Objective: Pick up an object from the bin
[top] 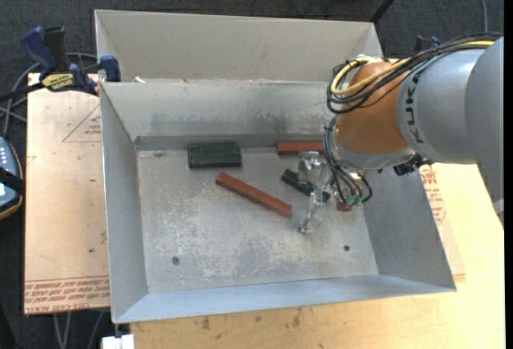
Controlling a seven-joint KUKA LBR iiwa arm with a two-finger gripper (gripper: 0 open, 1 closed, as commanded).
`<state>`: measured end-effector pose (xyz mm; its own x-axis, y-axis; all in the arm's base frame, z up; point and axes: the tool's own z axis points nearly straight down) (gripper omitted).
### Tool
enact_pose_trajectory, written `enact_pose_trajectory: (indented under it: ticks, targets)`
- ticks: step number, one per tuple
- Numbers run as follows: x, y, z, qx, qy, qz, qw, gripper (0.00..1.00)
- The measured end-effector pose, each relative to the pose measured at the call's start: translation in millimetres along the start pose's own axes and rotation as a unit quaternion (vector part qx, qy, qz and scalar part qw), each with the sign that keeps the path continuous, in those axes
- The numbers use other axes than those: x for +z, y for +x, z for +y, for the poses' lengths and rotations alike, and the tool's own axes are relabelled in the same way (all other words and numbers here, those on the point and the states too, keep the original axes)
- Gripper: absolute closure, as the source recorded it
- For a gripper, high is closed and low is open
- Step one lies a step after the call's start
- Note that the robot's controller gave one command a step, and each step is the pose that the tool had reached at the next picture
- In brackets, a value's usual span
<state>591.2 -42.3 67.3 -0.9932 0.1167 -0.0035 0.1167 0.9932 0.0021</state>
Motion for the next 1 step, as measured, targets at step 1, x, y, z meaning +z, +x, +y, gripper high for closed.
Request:
enact_pose_trajectory:
  ticks: [1]
  targets:
    - [-5.8, -2.6, 0.5, -0.001, 0.0, -0.0029, 1.0, 1.0]
